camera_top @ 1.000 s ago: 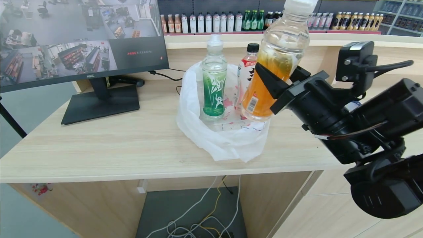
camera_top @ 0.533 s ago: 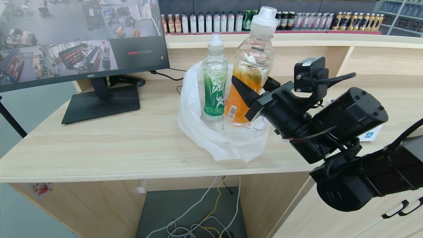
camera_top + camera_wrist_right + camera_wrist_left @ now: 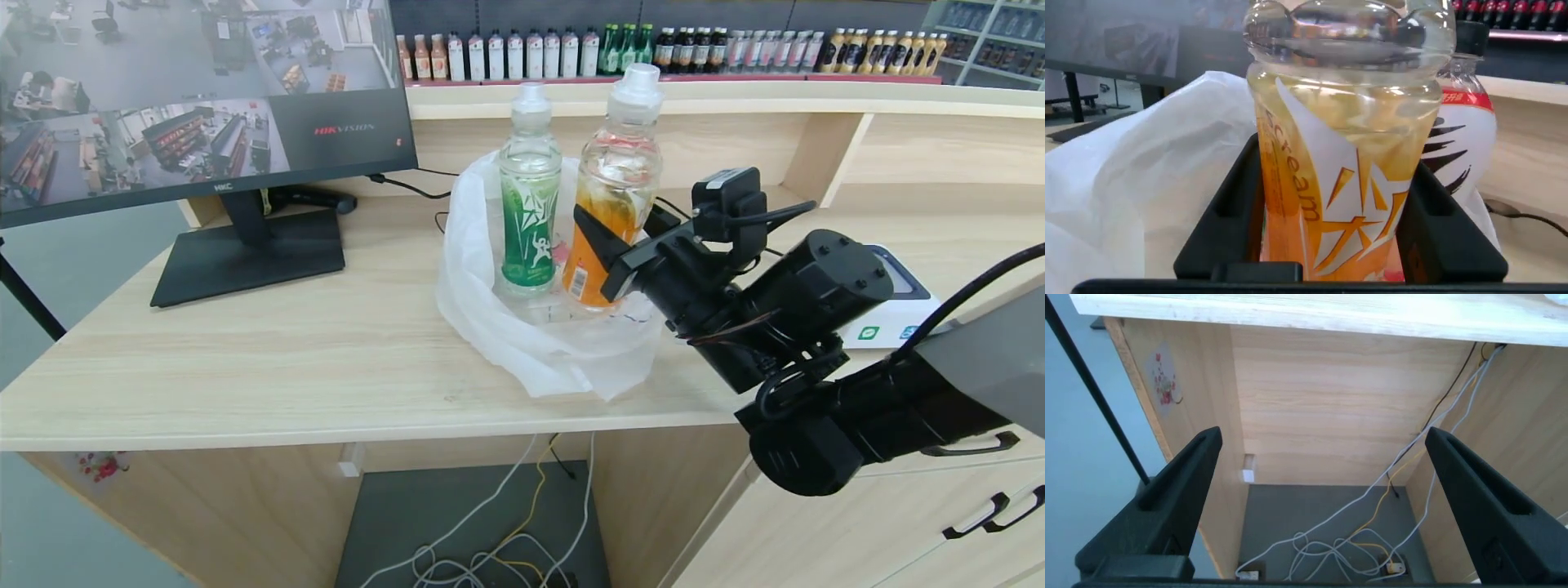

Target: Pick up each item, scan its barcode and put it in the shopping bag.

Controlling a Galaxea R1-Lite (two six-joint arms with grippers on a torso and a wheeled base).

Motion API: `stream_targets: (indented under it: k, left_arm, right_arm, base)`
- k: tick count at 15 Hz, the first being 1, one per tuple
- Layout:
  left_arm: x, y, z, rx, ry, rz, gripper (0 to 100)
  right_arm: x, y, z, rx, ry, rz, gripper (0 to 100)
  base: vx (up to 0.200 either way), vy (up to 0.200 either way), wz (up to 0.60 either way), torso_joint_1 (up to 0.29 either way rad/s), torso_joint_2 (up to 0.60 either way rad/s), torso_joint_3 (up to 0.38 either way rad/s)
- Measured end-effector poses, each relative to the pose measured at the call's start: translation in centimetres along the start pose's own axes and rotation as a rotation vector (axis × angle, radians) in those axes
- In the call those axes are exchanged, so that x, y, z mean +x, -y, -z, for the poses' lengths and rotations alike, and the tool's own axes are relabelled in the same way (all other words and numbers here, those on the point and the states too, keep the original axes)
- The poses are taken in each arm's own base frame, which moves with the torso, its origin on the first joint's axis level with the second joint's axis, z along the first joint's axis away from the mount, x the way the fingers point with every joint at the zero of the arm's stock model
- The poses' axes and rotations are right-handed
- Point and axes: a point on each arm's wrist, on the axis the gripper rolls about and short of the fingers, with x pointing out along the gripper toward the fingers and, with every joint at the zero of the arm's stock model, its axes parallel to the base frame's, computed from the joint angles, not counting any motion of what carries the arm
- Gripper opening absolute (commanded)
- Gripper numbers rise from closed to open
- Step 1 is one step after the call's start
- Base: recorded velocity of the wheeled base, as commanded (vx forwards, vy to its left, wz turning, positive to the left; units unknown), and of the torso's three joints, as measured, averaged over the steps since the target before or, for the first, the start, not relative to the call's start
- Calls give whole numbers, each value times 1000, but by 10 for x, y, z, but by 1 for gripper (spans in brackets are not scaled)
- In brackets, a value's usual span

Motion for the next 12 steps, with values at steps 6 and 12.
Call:
stream_targets:
  k: [6, 12]
  left_arm:
    - [0, 0, 0, 0, 0, -1, 100]
    - [0, 0, 0, 0, 0, -1, 100]
  right_arm:
    - [8, -3, 14, 1, -2, -5, 0]
    - [8, -6, 31, 9, -30, -7, 0]
  base:
    - [0, 0, 0, 0, 0, 0]
    - [0, 0, 0, 0, 0, 0]
